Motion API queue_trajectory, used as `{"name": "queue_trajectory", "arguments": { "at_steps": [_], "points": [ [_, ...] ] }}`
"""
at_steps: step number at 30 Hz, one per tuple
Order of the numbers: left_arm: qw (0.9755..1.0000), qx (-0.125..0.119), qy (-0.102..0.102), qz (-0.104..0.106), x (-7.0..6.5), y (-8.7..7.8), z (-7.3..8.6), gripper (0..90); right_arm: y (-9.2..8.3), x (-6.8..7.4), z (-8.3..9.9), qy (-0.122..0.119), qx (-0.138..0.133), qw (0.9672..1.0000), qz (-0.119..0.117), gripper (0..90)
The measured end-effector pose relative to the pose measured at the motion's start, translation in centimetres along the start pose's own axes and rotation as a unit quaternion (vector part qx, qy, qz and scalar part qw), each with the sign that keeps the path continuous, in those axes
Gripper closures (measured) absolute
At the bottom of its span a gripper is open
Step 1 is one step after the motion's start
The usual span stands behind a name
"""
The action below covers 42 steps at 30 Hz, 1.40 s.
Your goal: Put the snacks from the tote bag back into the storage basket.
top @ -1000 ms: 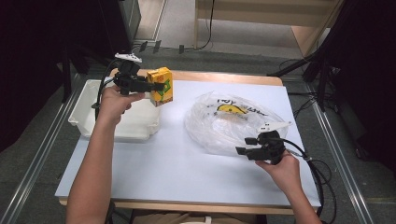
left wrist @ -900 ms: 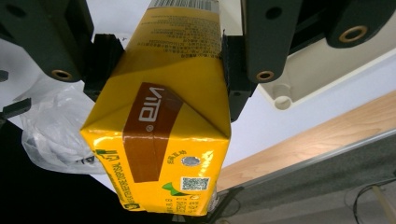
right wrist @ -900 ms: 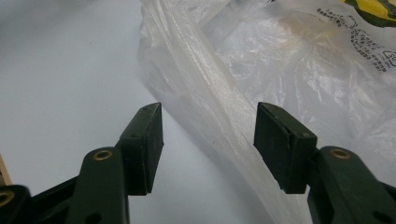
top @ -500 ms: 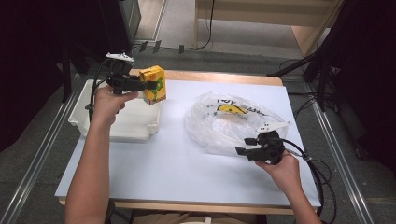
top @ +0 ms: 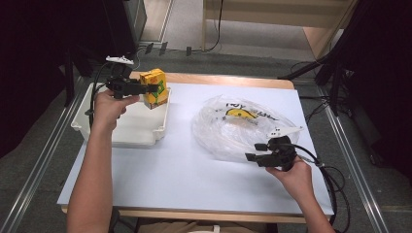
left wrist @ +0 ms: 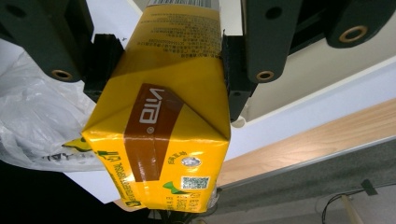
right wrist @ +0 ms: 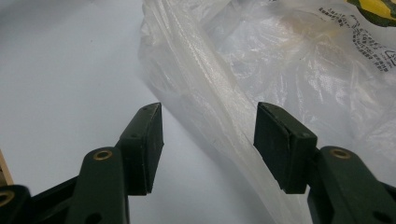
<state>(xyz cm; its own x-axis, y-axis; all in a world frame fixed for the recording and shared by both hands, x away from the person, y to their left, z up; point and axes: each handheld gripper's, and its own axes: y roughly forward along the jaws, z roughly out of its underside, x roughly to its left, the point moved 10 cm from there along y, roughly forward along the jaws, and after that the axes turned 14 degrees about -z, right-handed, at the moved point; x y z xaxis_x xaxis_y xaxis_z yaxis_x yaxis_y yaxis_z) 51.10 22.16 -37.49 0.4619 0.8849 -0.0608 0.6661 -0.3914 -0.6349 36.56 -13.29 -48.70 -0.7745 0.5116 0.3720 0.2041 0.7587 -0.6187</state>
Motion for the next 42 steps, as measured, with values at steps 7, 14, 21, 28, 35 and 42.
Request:
{"name": "queue_trajectory", "arguments": {
  "at_steps": [7, 14, 21, 28, 35, 42],
  "points": [
    [0.9999, 0.002, -0.007, -0.01, 0.7, 0.1, 0.3, 52.8, 0.0, 0.0, 0.0, -0.002, 0.001, 1.0, 0.0, 43.6],
    [0.9997, -0.006, -0.009, -0.022, 1.5, 0.6, 0.6, 52.8, 0.0, 0.1, -0.1, -0.002, -0.002, 1.0, -0.001, 43.6],
    [0.9995, 0.004, -0.013, -0.028, 2.1, 1.5, 1.2, 52.8, -0.1, 0.2, -0.1, -0.002, -0.004, 1.0, -0.002, 43.7],
    [0.9987, 0.009, -0.022, -0.045, 3.3, 2.1, 1.9, 52.8, -0.1, 0.3, -0.2, -0.002, -0.006, 1.0, -0.002, 43.6],
    [0.9987, 0.015, -0.02, -0.044, 3.4, 3.4, 2.5, 52.8, 0.0, 0.3, -0.1, 0.002, -0.004, 1.0, -0.001, 43.4],
    [0.9982, 0.018, -0.031, -0.048, 4.0, 4.6, 3.1, 52.7, 0.0, 0.4, 0.1, 0.0, 0.0, 1.0, 0.003, 43.4]
  ]
}}
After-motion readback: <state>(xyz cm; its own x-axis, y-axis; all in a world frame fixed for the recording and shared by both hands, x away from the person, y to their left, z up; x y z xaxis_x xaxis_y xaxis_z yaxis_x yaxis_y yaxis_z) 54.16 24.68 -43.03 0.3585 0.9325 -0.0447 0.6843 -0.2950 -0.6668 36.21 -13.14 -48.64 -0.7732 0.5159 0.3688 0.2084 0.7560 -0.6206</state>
